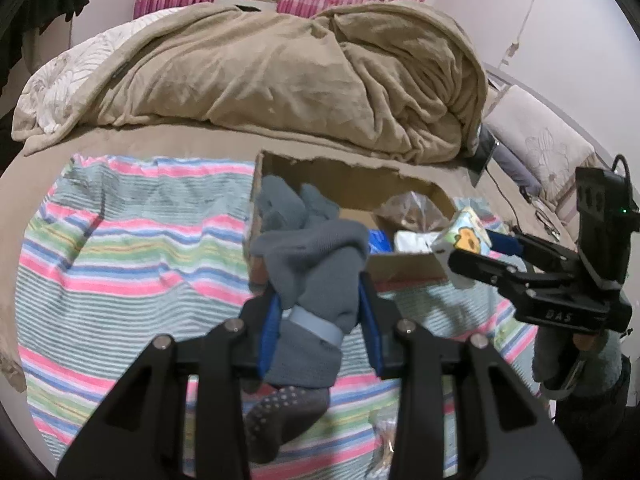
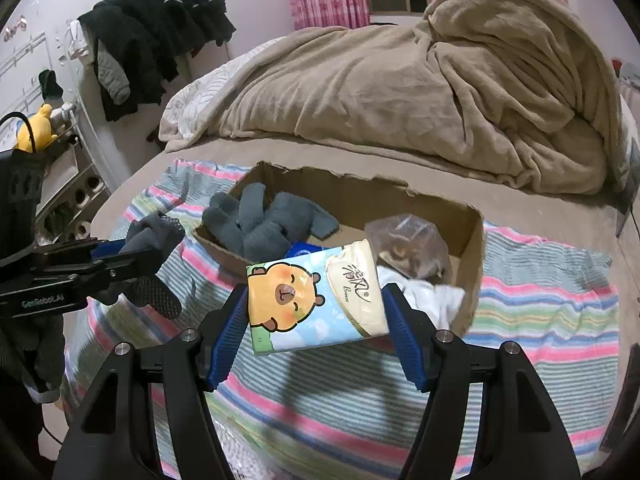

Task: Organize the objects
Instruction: 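Place the tissue pack and grey socks into the box, opening both grippers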

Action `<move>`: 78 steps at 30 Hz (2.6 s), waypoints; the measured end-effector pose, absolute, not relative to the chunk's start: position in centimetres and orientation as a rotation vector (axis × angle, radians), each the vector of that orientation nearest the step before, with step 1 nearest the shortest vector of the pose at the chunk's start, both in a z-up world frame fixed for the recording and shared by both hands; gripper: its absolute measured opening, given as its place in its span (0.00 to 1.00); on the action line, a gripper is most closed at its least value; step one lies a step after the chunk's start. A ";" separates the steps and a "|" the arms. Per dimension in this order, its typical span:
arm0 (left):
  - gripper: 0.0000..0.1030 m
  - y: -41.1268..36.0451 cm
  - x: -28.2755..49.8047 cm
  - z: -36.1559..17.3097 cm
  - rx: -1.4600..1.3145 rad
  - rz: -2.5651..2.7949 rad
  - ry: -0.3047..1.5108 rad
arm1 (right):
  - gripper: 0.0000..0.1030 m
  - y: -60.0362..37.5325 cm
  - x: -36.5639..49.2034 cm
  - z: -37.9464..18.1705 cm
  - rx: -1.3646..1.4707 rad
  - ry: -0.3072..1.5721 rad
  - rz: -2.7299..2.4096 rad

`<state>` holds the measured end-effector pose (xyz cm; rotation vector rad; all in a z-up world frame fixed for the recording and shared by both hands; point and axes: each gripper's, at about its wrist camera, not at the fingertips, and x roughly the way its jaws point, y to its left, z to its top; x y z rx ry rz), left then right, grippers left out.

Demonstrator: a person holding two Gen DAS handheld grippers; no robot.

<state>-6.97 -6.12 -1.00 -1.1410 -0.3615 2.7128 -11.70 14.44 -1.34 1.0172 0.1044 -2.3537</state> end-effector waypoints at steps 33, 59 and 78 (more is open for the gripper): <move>0.36 -11.7 -12.0 -1.3 -1.025 2.746 -0.468 | 0.67 8.3 -23.2 -5.7 1.207 -0.087 -2.554; 0.36 -5.1 -13.6 0.8 -1.066 2.722 -0.352 | 0.79 14.8 -18.6 -0.7 1.027 -0.059 -2.608; 0.37 2.7 -21.7 -4.2 -1.254 2.582 -0.381 | 0.79 21.5 -18.6 -2.3 1.049 -0.169 -2.632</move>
